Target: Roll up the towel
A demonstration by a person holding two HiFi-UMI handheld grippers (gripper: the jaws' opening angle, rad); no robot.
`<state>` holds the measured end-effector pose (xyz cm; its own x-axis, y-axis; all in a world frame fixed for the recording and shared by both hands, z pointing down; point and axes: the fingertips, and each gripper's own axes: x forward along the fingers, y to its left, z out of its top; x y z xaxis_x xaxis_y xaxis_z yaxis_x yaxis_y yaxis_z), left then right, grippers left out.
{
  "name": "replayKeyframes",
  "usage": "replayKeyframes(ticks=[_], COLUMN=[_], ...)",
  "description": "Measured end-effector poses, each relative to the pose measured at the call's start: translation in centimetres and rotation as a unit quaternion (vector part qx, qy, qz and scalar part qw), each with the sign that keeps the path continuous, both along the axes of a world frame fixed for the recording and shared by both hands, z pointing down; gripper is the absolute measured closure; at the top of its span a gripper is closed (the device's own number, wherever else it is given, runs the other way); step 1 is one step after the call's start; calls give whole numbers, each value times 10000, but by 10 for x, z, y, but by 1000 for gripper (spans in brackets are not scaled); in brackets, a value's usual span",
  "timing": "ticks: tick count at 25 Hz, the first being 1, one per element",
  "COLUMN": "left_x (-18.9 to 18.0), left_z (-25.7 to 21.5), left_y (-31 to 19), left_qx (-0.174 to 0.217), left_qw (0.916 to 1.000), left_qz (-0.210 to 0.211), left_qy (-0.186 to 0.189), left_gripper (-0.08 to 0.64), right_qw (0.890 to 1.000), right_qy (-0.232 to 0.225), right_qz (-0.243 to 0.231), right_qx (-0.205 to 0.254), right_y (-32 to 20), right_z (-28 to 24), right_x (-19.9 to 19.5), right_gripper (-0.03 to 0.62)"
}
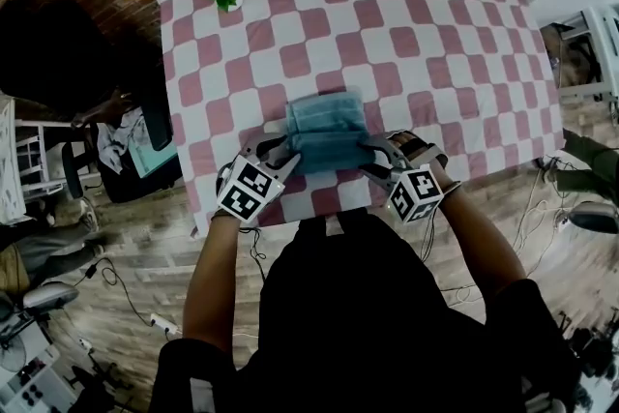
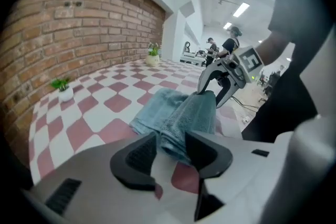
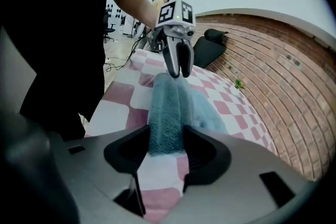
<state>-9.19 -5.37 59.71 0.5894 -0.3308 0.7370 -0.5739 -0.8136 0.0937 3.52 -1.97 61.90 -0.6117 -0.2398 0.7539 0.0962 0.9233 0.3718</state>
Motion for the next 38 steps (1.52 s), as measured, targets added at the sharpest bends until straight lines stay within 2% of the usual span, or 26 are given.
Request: replayKeyframes(ticks=[2, 3, 4, 6, 8, 10, 12, 13, 14, 17, 20, 22, 24, 26, 27, 30, 32, 35, 38], left_x=[0, 2, 3, 7, 14, 24, 29, 30, 30, 29, 29, 29, 30, 29, 28, 24, 21, 13, 6], left_z=[-18, -24, -25, -17, -5, 6, 16, 20, 23, 21, 14, 10, 6, 2, 0, -1, -4, -12, -13], left_y=[7, 14, 23, 38, 46, 48, 45, 42, 40, 41, 58, 76, 90, 92, 89, 66, 46, 17, -5], left_qx=[701, 1007, 1251, 1591, 1875, 2115, 2238, 2225, 2135, 1656, 993, 408, -136, -476, -550, -529, -317, 224, 641], left_qw=[9962, 9908, 9829, 9596, 9315, 9075, 8922, 8906, 8944, 9188, 9383, 9460, 9493, 9529, 9563, 9706, 9798, 9886, 9919], left_qz=[496, 856, 1250, 2028, 2642, 3052, 3259, 3266, 3224, 3001, 2941, 2978, 3009, 2932, 2827, 2329, 1961, 1460, 996], left_qy=[-167, -300, -512, -1124, -1656, -1963, -2186, -2250, -2247, -1958, -1524, -1211, -902, -617, -512, -310, -248, -296, -464], left_gripper=[261, 202, 159, 100, 98, 122, 186, 258, 298, 402, 434, 433, 433, 431, 428, 413, 403, 400, 400], right_qw=[9997, 9994, 9990, 9983, 9975, 9965, 9952, 9945, 9939, 9917, 9835, 9726, 9585, 9463, 9440, 9454, 9475, 9502, 9548], right_qy=[-30, -48, -64, -76, -89, -130, -191, -230, -268, -343, -335, -297, -313, -431, -507, -863, -1232, -1798, -1984], right_qz=[5, -11, -32, -91, -128, -123, -96, -73, -44, 13, -70, -190, -267, -262, -202, 197, 549, 1144, 1594], right_qx=[-249, -349, -436, -564, -683, -817, -952, -1016, -1072, -1242, -1776, -2297, -2821, -3195, -3255, -3136, -2900, -2273, -1535], right_y=[-1, -2, -2, -4, -5, -6, -6, -7, -8, -8, 9, 26, 40, 45, 43, 19, -2, -35, -54], right_z=[-1, -1, -1, 0, 0, 0, -1, -2, -2, -4, -8, -12, -16, -19, -19, -21, -27, -41, -44], right_x=[0, -1, -1, -1, 0, -1, 0, 0, 0, 0, 2, 2, 3, 1, 0, -2, -2, 1, 2], right_gripper=[399, 403, 406, 408, 413, 414, 414, 414, 414, 416, 417, 417, 417, 417, 416, 399, 391, 391, 393])
